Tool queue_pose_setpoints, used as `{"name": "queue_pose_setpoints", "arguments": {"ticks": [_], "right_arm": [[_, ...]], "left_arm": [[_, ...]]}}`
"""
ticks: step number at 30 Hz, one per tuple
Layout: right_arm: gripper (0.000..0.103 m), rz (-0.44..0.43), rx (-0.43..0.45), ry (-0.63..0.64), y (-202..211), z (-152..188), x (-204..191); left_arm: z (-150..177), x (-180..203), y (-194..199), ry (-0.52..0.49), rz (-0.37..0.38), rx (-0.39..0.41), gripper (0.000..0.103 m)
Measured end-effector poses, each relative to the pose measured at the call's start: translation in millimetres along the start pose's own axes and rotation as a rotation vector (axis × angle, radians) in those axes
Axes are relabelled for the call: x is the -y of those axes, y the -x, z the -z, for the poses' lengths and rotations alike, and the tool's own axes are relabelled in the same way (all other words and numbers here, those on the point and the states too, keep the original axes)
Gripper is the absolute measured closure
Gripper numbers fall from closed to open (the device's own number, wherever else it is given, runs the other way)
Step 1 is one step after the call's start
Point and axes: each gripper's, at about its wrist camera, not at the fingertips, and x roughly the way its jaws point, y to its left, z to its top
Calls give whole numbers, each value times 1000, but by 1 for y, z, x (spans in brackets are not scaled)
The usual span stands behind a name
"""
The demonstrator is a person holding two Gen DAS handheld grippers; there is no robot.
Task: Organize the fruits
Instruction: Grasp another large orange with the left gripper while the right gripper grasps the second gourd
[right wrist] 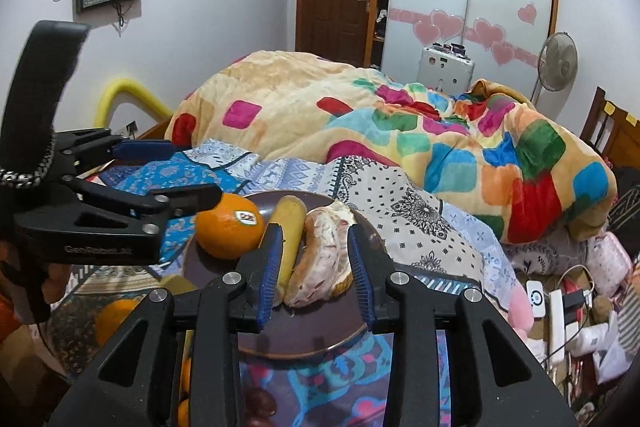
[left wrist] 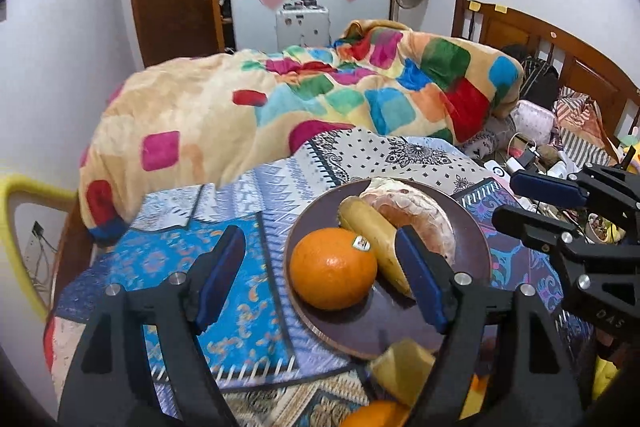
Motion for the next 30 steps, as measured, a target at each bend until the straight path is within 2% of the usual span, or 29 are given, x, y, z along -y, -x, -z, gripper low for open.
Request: {"name": "queue_pose_setpoints", "arguments": {"ticks": [7,12,15,25,30], "right_arm": [[72,-26,7,-7,21,10,-15],[70,-35,9,-6,39,22,-27],[66,-38,12,-7,50,32,-34],[64,-63,-18,-44,60,67,-47],[64,-65,-41,-58,58,78,-46]], "left_arm": [[22,-3,42,10,-24,39,24],[45,-1,65,28,-22,35,23],[61,3,75,28,-27,25,23],[109,14,82,40,16,-37,23],[124,22,69,34,39,-78,23]]}}
